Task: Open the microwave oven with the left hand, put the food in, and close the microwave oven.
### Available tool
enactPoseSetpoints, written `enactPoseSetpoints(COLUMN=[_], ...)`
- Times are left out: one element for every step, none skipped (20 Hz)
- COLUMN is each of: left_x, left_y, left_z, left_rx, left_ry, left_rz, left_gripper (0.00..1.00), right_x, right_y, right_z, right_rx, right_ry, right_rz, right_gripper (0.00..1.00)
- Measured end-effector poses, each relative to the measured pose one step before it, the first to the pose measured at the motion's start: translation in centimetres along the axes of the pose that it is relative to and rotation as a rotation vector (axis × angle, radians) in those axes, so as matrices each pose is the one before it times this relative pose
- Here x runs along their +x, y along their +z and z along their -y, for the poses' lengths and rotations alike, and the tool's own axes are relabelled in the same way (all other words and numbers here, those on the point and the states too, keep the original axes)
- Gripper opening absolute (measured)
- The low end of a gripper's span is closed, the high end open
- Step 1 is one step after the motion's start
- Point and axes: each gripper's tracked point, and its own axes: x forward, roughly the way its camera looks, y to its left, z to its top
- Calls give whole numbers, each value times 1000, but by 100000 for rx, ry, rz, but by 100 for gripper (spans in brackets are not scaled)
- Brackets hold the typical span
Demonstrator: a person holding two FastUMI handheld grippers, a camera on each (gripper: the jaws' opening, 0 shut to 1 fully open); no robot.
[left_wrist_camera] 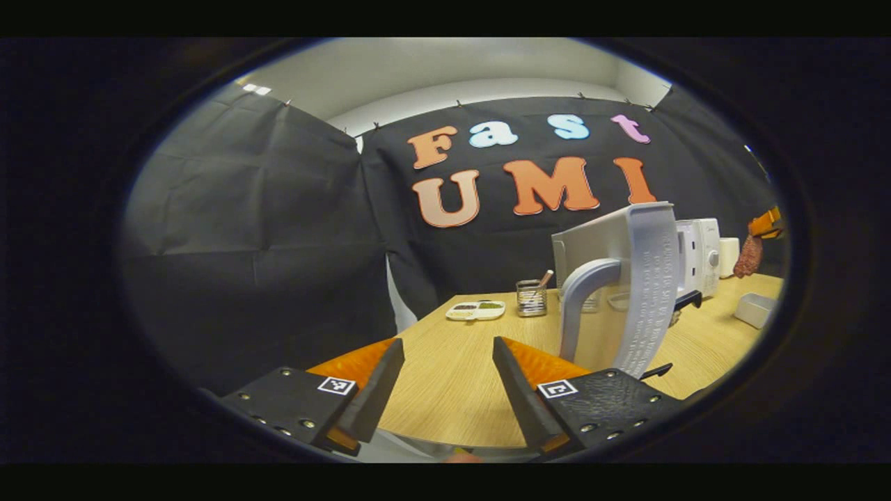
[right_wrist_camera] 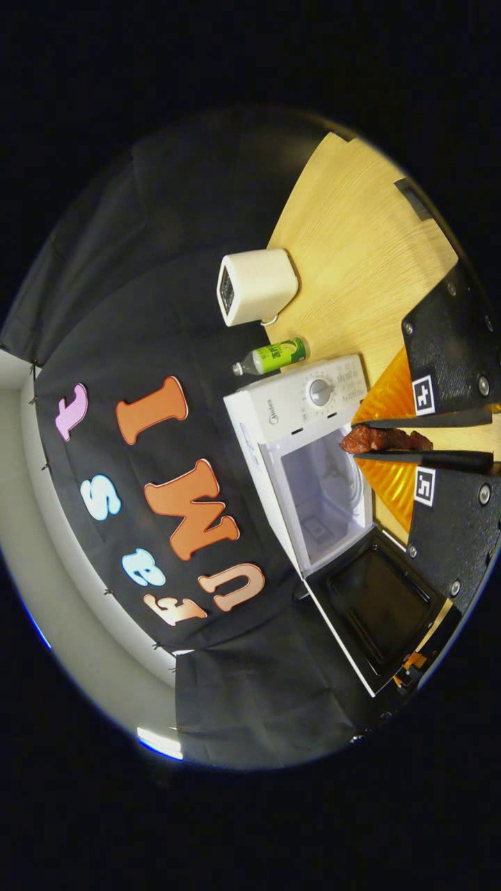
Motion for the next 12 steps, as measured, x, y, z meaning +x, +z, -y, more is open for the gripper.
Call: enactPoseSetpoints(left_x=[59,-11,-51,42,192,147,200,125,54,198,16,13], left_y=[4,77,4,-23,-89,-142,-151,-164,-205,-52,-138,-78], left_z=[-102,59,-120,-141,-341,-141,-240,-233,-422,-414,-363,-412], left_rx=[-148,-447,-504,-421,-504,-423,-562,-450,-350,-312,-223,-83], left_ry=[-232,-38,-140,75,254,206,338,337,795,695,718,757], left_rz=[260,284,140,100,-7,-124,-32,-396,-147,-52,96,-30], left_gripper=[79,79,79,79,79,79,79,80,79,79,79,79], right_x=[804,887,910,906,971,966,1093,1091,938,901,949,967], right_y=[288,65,74,-174,21,-145,-340,-300,-577,-355,-224,-180], right_z=[-781,-761,-713,-588,-614,-510,-560,-451,-182,-464,-562,-569], right_rx=[-399,-439,-441,-141,338,677,854,944,881,543,552,455], right_ry=[659,278,179,-62,-260,-331,-340,-780,-1423,-731,-8,151], right_rz=[987,787,762,410,837,450,280,130,-626,192,592,554], right_gripper=[13,13,13,13,13,13,13,13,13,13,13,13])
